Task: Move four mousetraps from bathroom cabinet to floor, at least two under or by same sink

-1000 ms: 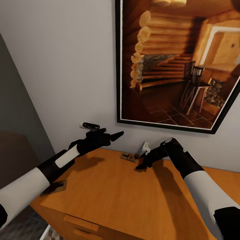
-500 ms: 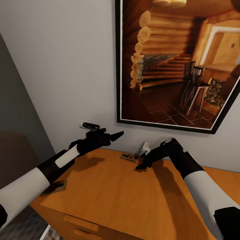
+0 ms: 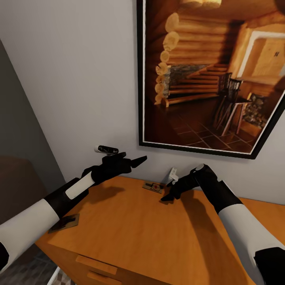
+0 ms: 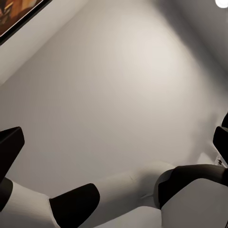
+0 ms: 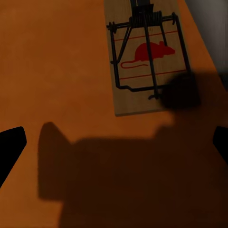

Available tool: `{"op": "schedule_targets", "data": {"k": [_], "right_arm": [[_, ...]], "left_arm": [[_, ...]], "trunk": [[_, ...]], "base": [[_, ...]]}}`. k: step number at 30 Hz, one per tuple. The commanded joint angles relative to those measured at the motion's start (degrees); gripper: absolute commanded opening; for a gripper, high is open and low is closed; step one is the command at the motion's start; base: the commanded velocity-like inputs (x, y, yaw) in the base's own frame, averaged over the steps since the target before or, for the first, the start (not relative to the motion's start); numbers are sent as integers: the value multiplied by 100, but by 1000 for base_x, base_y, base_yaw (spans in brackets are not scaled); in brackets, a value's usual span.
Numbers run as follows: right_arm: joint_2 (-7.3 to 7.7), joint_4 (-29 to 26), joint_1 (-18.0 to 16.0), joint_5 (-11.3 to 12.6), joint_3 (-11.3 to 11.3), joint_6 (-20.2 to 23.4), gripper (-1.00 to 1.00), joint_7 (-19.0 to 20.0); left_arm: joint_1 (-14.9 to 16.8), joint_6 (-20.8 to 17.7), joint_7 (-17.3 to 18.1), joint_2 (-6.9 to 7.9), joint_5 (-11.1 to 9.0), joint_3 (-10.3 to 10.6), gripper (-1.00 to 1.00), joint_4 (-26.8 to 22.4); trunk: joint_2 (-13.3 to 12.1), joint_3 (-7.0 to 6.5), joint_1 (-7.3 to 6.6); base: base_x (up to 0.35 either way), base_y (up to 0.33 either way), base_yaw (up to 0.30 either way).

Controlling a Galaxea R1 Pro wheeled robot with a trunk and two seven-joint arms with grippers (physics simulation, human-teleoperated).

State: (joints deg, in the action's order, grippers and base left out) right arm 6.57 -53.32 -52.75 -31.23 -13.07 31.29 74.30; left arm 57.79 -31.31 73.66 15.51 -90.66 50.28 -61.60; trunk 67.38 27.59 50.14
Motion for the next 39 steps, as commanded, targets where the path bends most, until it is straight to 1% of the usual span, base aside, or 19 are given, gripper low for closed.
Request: {"op": "schedule_targets", "data": {"k": [1,23,39], "right_arm": [[3,-19,-131,-36,-4,44,100,-100],[8,-99,-131,-52,-18,51,100,-100],[10,-106,-131,-60,-22,48,100,-99]], "left_arm": [[9,-60,8,5,-58,29,100,-1],[10,-60,8,5,-58,29,100,-1],[9,-60,8,5,-58,33,100,-18]], "trunk": [[3,5,1],[3,5,1],[3,5,1]], "base": [[0,0,0],[0,0,-2],[0,0,-86]]}}
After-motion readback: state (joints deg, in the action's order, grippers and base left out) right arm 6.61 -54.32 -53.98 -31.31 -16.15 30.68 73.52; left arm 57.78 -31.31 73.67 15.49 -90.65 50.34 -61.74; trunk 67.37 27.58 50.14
